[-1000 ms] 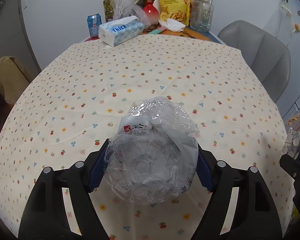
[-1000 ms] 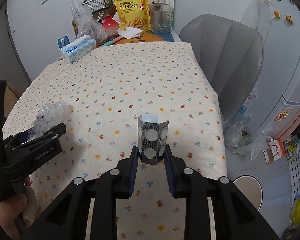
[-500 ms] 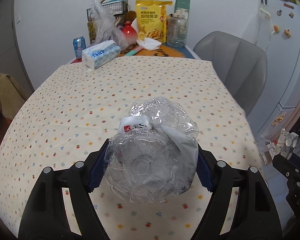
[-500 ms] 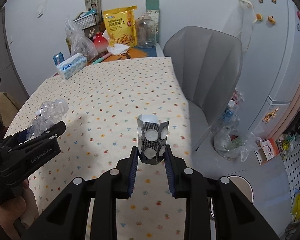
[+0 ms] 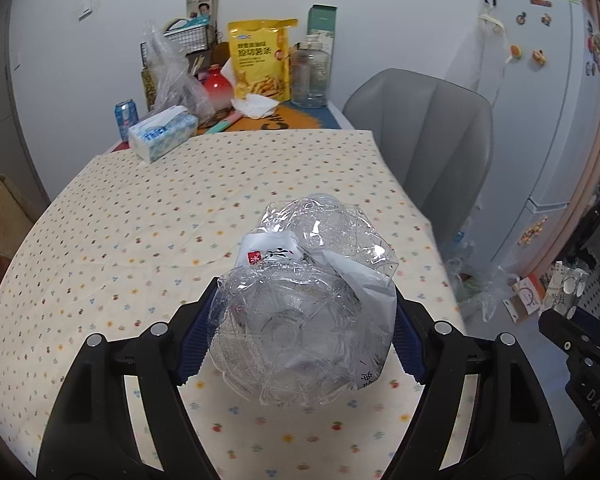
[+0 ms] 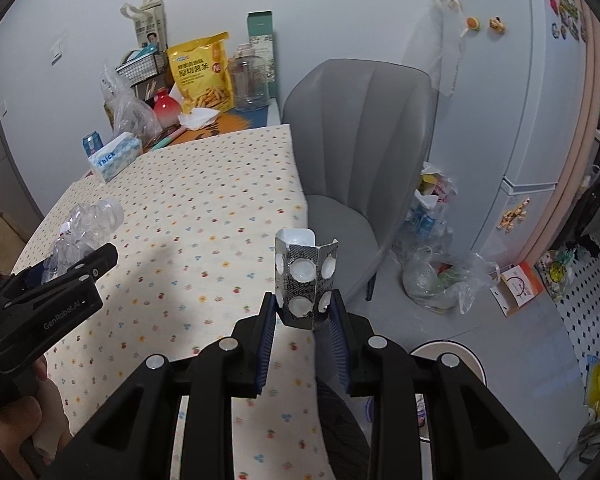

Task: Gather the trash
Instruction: 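Carry the plastic bag and blister pack to the white bin and release both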

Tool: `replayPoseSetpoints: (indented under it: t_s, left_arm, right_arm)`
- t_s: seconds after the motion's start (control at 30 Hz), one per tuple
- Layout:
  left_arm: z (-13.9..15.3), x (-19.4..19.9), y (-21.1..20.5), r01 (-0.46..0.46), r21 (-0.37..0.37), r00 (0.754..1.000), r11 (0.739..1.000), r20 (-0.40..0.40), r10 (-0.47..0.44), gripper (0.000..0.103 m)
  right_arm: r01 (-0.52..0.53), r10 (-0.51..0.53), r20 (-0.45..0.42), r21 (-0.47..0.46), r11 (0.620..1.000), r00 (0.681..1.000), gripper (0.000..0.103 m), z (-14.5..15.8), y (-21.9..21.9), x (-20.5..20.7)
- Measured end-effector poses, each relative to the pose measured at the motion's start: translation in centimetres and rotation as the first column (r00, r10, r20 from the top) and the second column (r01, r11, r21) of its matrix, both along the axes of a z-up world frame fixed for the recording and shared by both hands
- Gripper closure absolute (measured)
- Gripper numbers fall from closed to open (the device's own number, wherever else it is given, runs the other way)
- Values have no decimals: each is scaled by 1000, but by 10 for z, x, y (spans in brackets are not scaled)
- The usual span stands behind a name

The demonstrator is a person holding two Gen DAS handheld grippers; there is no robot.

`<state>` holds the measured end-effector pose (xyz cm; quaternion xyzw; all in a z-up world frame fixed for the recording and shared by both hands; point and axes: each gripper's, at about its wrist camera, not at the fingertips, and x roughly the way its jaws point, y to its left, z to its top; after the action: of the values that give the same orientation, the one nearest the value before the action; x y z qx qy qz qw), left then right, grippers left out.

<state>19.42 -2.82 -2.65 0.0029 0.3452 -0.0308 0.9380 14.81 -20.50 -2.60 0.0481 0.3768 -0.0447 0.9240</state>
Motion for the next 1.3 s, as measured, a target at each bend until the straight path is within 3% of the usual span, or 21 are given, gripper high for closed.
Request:
replayPoseSetpoints:
  t_s: [0.63, 1.2, 1.3]
  left_arm:
    - [-3, 0, -98, 140, 52, 990, 989, -8, -140, 27]
    - [-30, 12, -217, 301, 143, 953, 943, -85, -291, 27]
    - [-35, 14, -234, 322, 153, 946, 934, -100, -309, 27]
  right_arm:
    - [153, -153, -9, 52, 987, 988, 75, -13, -90, -22]
    - [316, -309, -70, 146, 937, 948, 74, -56, -200, -29]
    - [333, -324, -79, 161, 929, 943, 69, -64, -215, -30]
